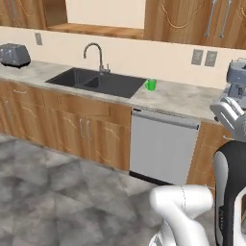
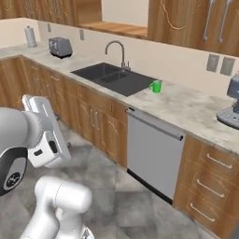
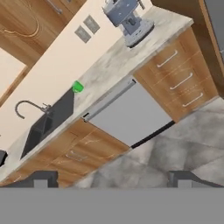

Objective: Clear the mugs and bowl far away from the sink.

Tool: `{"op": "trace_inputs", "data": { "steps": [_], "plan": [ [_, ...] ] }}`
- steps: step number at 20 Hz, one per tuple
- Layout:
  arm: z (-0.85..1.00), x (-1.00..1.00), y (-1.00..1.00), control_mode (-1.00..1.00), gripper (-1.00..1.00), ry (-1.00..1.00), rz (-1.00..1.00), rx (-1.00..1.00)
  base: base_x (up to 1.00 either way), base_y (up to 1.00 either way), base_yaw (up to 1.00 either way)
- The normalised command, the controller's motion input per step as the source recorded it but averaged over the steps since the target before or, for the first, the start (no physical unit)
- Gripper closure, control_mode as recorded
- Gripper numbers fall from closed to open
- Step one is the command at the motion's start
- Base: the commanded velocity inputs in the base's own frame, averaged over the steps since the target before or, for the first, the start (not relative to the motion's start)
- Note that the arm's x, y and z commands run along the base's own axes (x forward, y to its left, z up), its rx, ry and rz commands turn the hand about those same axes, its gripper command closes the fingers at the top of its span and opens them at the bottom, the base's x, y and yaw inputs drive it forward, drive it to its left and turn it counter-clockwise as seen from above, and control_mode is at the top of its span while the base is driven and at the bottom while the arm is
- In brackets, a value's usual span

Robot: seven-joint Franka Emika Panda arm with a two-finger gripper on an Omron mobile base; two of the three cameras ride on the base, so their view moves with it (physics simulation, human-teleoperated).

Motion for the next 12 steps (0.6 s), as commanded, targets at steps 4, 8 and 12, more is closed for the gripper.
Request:
{"op": "trace_inputs", "data": {
  "steps": [4,8,12],
  "plan": [
    [0.0,0.0,0.0,1.0,-1.0,0.0,0.0,0.0,0.91,1.0,-0.37],
    [0.0,0.0,0.0,1.0,-1.0,0.0,0.0,0.0,0.91,1.0,-0.37],
    [0.0,0.0,0.0,1.0,-1.0,0.0,0.0,0.0,0.93,1.0,-0.38]
  ]
}}
